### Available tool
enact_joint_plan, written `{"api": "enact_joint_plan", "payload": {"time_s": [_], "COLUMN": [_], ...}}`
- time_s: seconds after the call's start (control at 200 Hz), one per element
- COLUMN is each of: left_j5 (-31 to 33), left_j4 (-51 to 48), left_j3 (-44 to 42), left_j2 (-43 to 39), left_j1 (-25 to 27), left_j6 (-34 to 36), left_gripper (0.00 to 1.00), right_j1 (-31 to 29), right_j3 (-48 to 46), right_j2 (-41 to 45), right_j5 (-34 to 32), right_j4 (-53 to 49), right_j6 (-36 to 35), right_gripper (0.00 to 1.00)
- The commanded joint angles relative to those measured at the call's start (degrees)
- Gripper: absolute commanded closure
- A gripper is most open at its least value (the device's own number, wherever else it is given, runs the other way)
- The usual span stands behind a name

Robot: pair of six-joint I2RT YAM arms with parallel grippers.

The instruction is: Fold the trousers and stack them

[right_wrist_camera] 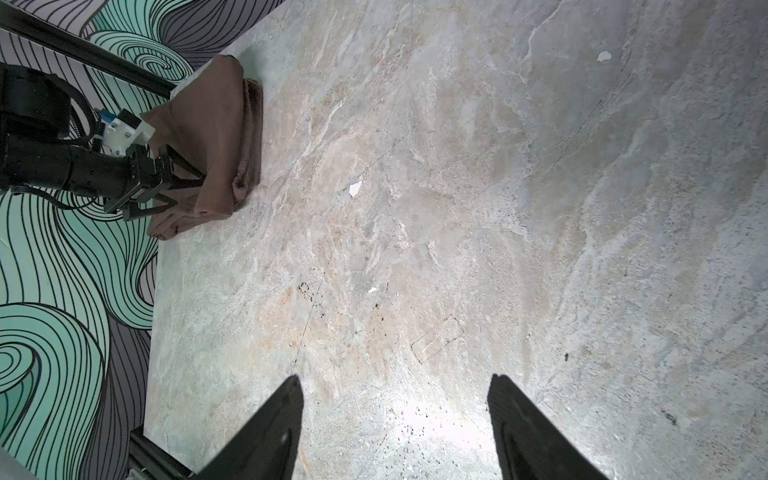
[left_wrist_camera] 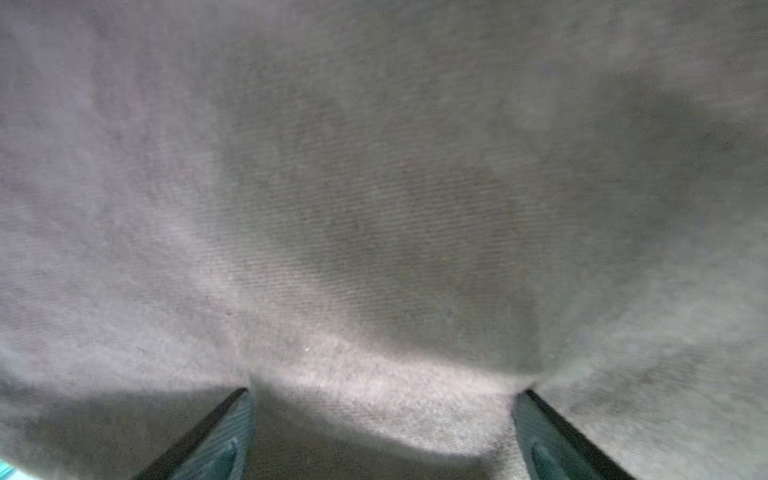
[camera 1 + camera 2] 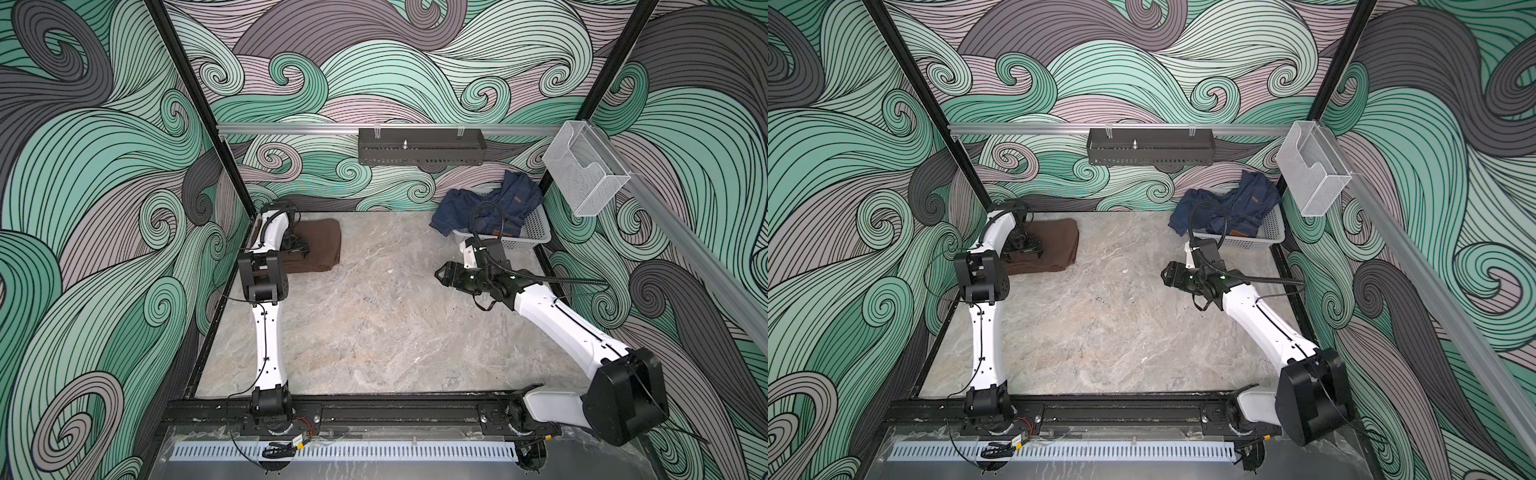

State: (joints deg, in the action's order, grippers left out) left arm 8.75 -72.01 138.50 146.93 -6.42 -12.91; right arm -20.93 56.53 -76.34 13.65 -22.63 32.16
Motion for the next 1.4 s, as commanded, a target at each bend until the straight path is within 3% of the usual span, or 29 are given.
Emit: {"api": "enact_joint_plan", "payload": {"time_s": [0.0, 0.145, 0.5, 0.745, 0.941, 1.196, 1.396], "left_j5": [1.95, 0.23, -3.98, -7.6, -10.27, -11.49, -10.83], "left_j4": [2.71, 2.26, 8.1, 11.95, 21.38, 36.62, 41.39], "left_j3": [4.39, 9.68, 10.24, 6.69, -9.55, -42.68, -65.93], "left_j2": [3.45, 5.37, 3.5, -5.49, -24.06, -54.35, -76.38], "left_j1": [-1.12, -2.01, -3.17, -3.16, -3.25, -3.33, -3.34], "left_j6": [2.41, 2.89, 3.24, 2.52, 0.61, -2.43, -5.28], "left_gripper": [0.02, 0.02, 0.01, 0.01, 0.01, 0.01, 0.01], "right_j1": [-0.16, -0.3, -0.52, -0.56, -0.56, -0.53, -0.8], "right_j3": [1.56, 1.36, 0.34, 0.5, 0.44, -1.26, -9.13], "right_j2": [-0.74, -1.5, -0.57, 1.19, 4.95, 12.16, 22.52], "right_j5": [0.76, 0.51, -0.37, -0.2, -2.21, -6.86, -11.72], "right_j4": [1.36, 1.71, 4.53, 4.53, 2.64, -0.1, 4.51], "right_j6": [1.05, 1.15, 0.63, 0.3, -0.99, -4.75, -10.85], "right_gripper": [0.29, 0.29, 0.29, 0.29, 0.28, 0.28, 0.29]}}
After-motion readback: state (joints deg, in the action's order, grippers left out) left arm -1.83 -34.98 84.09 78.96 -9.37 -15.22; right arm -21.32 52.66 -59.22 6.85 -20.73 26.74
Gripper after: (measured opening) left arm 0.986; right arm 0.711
